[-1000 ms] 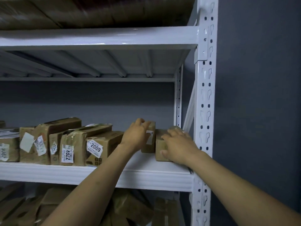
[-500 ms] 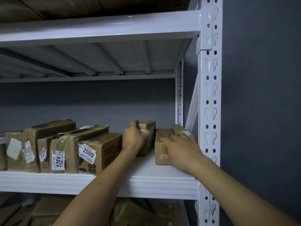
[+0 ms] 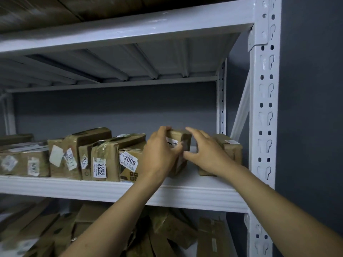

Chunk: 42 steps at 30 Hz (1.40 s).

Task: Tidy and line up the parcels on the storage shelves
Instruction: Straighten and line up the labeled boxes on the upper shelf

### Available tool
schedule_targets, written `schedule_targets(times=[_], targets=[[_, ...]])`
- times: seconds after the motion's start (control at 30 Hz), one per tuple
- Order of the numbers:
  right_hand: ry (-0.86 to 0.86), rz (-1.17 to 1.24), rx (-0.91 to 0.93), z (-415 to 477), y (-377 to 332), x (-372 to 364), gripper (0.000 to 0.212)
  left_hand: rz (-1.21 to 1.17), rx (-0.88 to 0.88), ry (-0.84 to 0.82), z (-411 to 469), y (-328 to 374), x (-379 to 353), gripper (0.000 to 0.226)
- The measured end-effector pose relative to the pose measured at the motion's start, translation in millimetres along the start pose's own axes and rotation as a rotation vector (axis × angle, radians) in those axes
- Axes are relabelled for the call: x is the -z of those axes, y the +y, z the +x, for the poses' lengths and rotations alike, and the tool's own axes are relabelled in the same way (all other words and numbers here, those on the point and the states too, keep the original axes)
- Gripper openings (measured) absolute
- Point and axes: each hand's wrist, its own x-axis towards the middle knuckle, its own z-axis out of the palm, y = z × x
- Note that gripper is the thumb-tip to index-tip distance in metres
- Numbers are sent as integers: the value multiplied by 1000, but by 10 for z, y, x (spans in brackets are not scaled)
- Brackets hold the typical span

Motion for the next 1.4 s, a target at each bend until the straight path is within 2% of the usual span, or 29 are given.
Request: schedule_targets(times=[0.13,0.23,0.33,0.43,0.5,0.6,0.7,0.87,1.07,1.27,1.4], targets=[[-102,96,-15,-39,-45,-90,78,-11,4,-85,-68,-82,176,55],[-147,128,-63,-54,-47,-76,72,19,-76,-165,-101,-113,287,48],[-147,55,-42,-37,-27,-49,68,41,-218,-66,-79,-136,419,36],[-199,-8,-1,-46,-59,-45,80,239,-256,19,29,-235,592,41],[-202,-42,31,-41,-102,-71,84,365,-195,-107,101,-388,704,54],[-191,-79,72,8,-156,-111,84,416,-105,-354,130,-624,841,67],[-209,-96,82,38,-211,-141,83,516,-155,-463,113,-764,886,69],[-192,-124,147,49,-289,-188,76,575,-197,-408,78,-806,865,67],[-196,-94,172,94,-300,-251,75,593,-189,-431,86,-787,841,67],[-200,-101,177,138,-294,-362,77,535,-193,-439,35,-791,851,97],[-222,-123,182,151,-276,-355,79,568,-243,-394,19,-726,760,84]])
